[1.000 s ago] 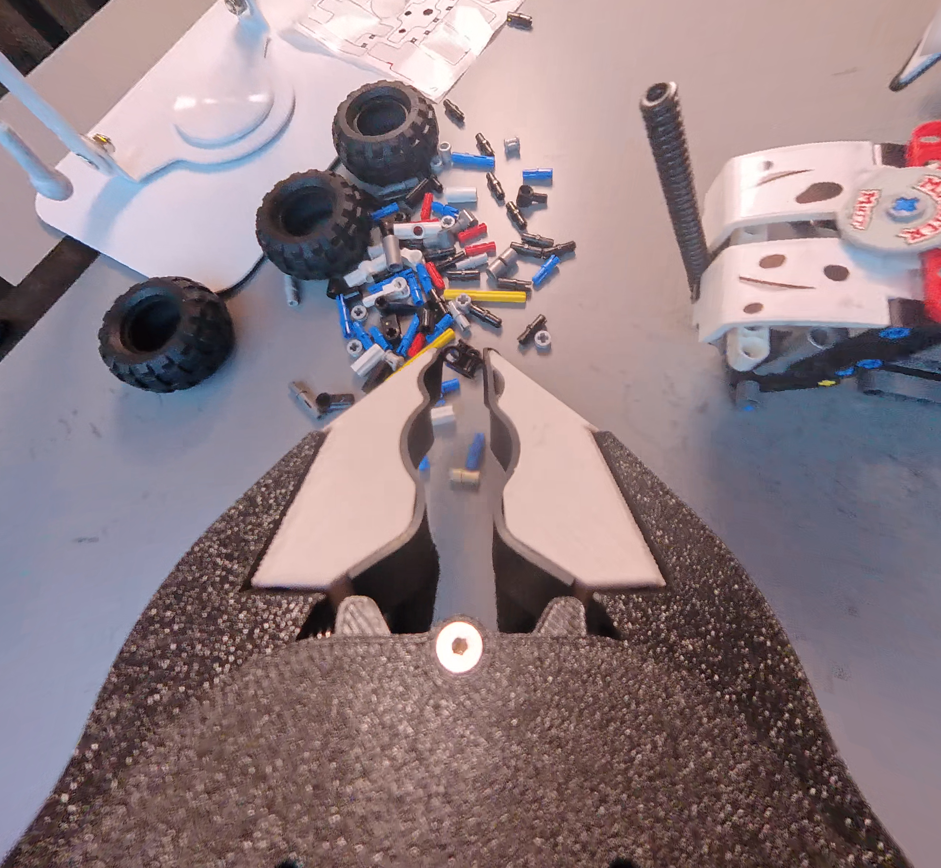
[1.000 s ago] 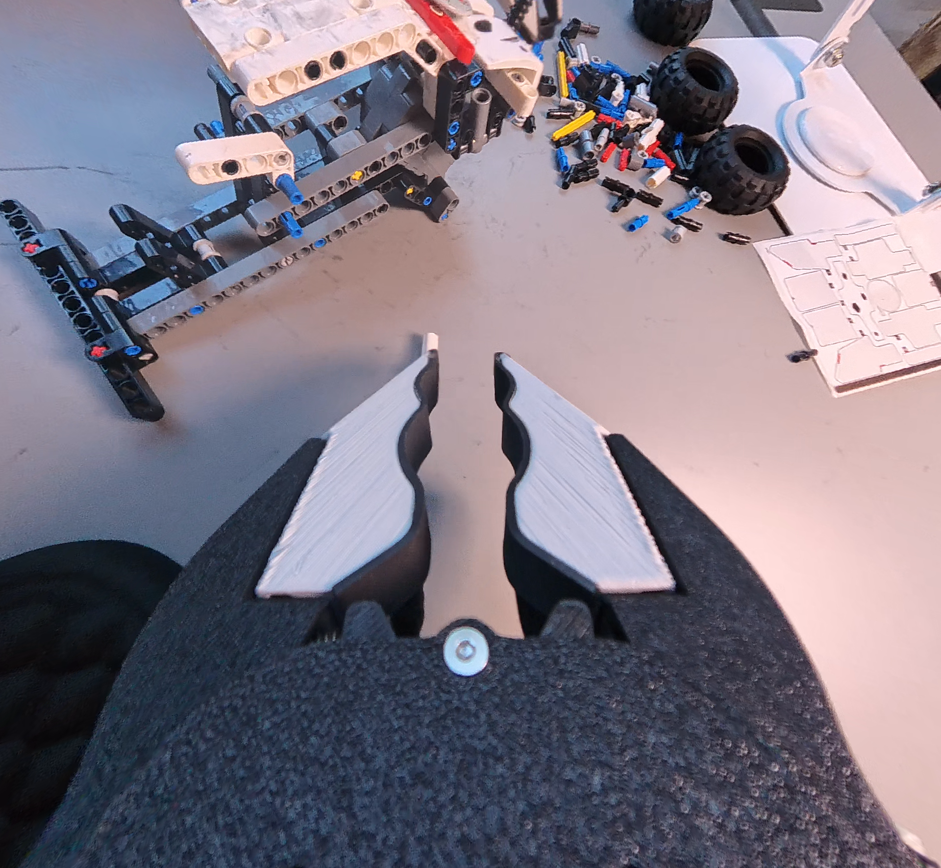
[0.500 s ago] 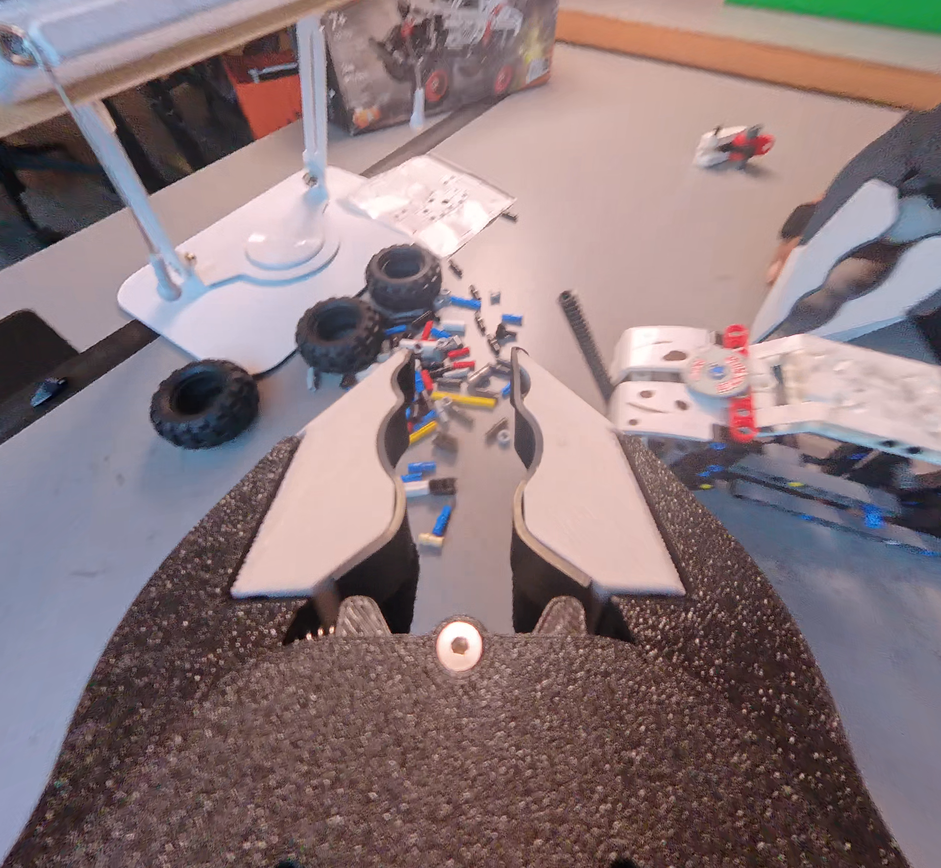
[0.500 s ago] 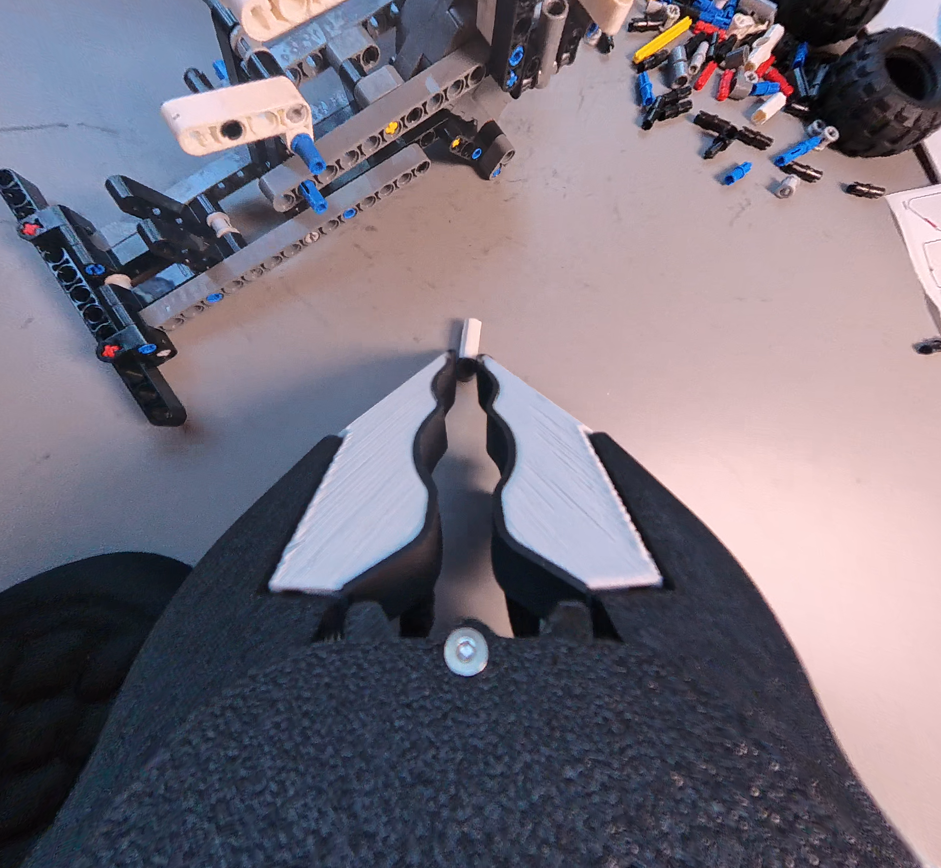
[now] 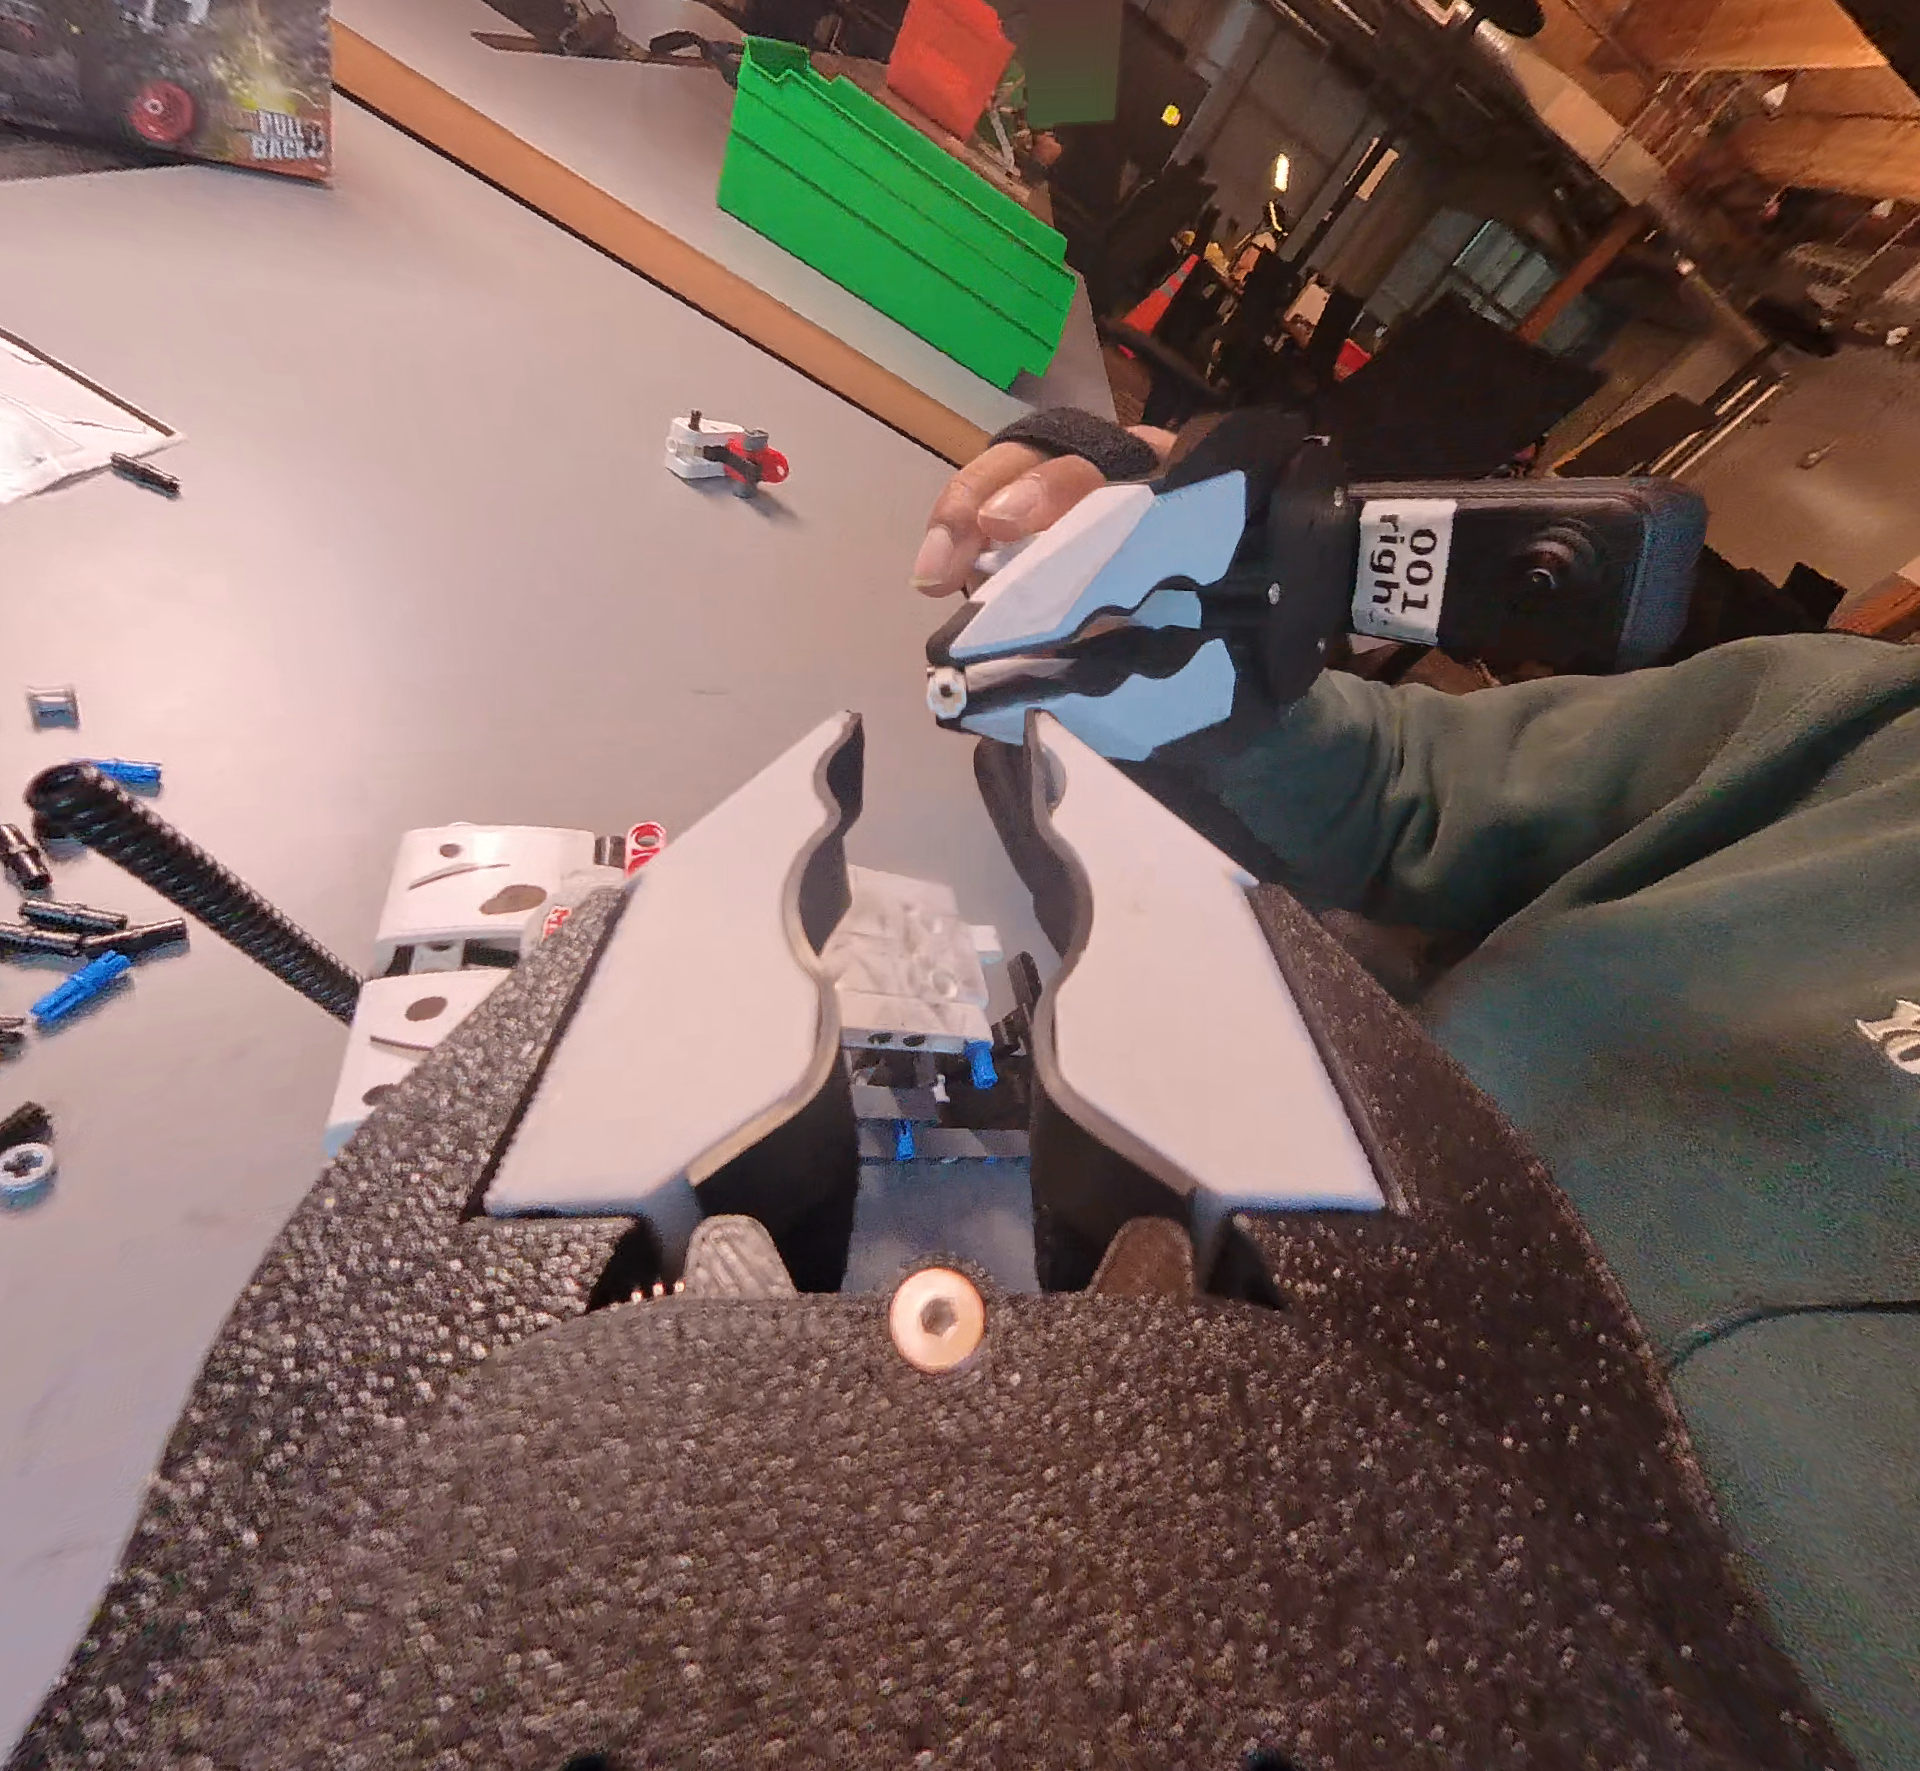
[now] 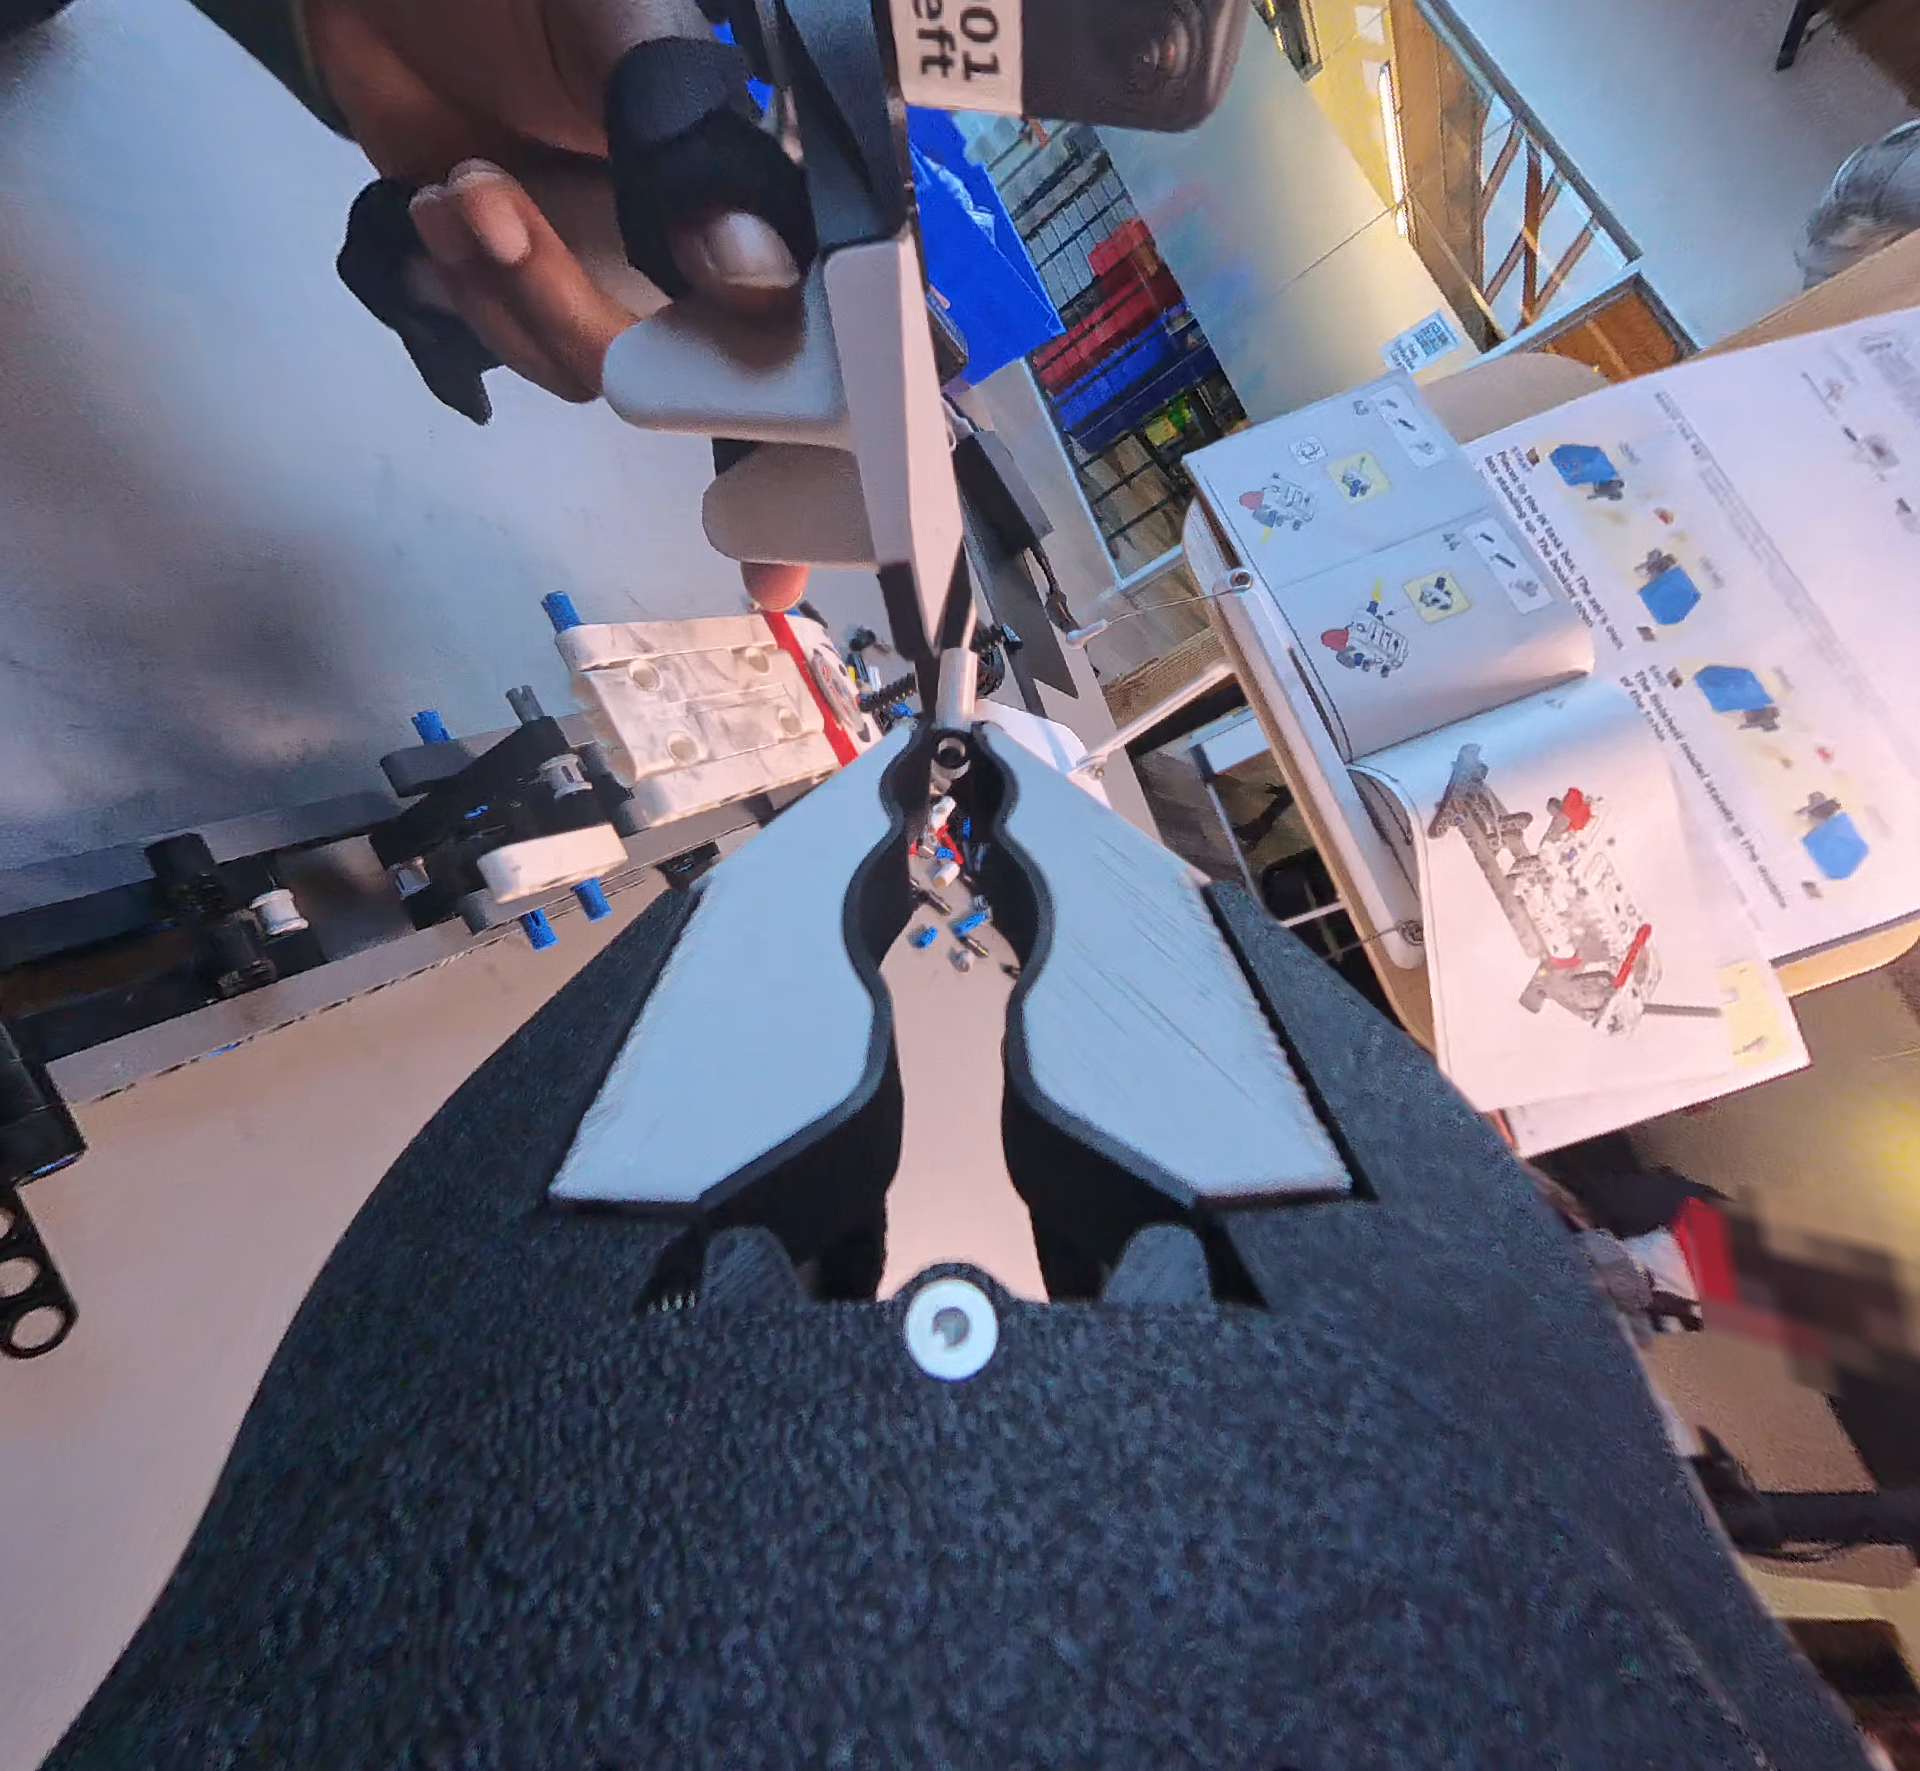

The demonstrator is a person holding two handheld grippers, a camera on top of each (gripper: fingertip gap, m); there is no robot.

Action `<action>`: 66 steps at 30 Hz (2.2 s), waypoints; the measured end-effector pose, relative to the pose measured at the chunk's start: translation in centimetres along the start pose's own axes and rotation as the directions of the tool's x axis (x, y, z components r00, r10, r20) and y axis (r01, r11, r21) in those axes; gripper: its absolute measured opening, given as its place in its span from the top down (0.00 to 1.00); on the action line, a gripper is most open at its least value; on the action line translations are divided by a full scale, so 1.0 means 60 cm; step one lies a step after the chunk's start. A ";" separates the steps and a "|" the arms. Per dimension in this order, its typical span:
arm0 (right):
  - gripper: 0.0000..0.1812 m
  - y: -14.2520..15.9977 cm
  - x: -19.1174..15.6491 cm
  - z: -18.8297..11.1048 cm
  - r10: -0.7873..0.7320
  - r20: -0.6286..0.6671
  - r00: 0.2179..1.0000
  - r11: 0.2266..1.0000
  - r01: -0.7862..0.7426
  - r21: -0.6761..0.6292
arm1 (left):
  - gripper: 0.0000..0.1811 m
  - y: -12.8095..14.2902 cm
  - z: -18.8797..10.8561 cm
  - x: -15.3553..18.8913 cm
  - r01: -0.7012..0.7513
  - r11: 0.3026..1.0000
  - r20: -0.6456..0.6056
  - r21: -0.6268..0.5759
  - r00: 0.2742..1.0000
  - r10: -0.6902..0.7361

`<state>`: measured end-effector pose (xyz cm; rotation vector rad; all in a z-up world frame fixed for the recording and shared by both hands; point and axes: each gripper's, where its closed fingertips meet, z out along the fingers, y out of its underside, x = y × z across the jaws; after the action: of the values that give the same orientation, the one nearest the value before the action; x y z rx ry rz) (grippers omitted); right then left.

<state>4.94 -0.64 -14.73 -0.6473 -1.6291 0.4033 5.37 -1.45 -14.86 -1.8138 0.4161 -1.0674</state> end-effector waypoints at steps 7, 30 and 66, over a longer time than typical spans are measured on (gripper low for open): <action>0.97 -0.008 -0.017 0.007 -0.118 -0.003 0.993 0.993 0.118 -0.024 | 0.96 0.005 -0.002 0.002 -0.030 0.999 -0.011 -0.014 1.000 0.030; 0.97 0.202 -0.007 0.208 0.497 0.199 0.845 0.832 -0.398 -0.387 | 0.96 0.030 -0.161 -0.325 -0.117 0.955 0.694 -0.273 0.664 0.279; 0.81 0.023 0.016 0.047 0.585 0.408 0.701 0.772 -0.635 -0.015 | 0.70 -0.002 -0.135 -0.203 -0.304 0.950 0.512 -0.073 0.806 0.298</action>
<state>2.38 1.31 -15.23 -1.0670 -1.7061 1.1899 -8.05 2.28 -19.37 -1.8584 0.3483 -0.3316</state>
